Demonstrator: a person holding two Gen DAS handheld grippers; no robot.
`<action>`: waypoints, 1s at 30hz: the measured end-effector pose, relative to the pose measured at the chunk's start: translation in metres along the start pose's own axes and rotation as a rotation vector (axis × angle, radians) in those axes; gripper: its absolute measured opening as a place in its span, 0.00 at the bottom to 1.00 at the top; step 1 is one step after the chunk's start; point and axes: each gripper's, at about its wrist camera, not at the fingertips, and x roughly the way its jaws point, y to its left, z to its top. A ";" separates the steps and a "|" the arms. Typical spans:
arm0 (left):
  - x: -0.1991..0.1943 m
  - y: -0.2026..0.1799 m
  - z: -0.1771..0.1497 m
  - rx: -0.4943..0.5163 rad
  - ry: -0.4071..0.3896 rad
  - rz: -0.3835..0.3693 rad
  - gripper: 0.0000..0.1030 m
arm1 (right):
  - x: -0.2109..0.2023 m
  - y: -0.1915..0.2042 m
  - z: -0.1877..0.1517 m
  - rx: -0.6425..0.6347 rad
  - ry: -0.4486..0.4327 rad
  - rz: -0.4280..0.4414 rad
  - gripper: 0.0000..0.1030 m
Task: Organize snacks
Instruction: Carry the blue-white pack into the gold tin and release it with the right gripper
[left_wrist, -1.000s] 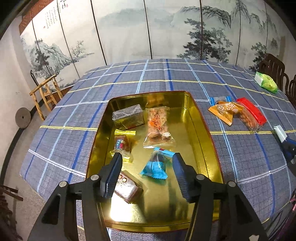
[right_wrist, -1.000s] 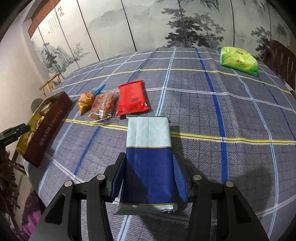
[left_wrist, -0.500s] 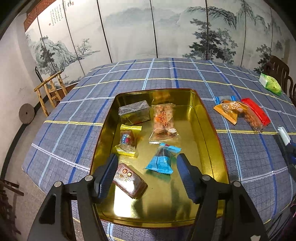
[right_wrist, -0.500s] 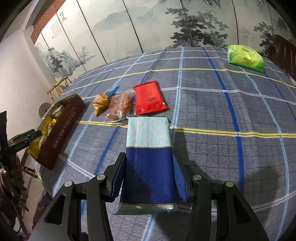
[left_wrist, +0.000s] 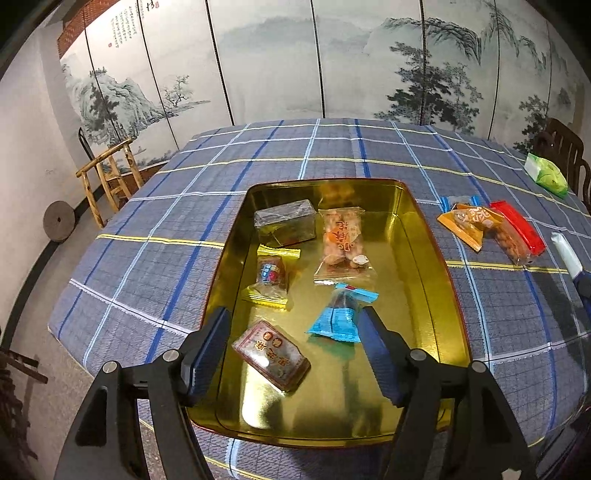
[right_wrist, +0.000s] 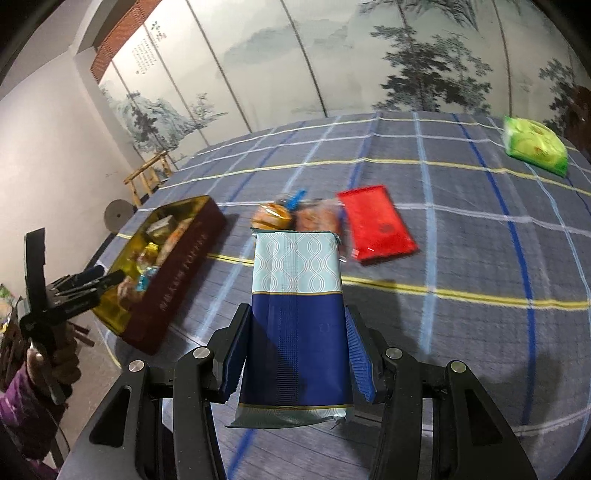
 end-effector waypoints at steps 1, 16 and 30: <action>-0.001 0.001 0.000 -0.003 -0.001 0.000 0.66 | 0.001 0.004 0.002 -0.005 0.000 0.009 0.49; -0.010 0.020 -0.006 -0.059 0.005 -0.018 0.70 | 0.034 0.085 0.039 -0.078 0.019 0.146 0.49; -0.024 0.039 -0.010 -0.089 0.002 -0.027 0.76 | 0.093 0.142 0.073 -0.047 0.068 0.251 0.49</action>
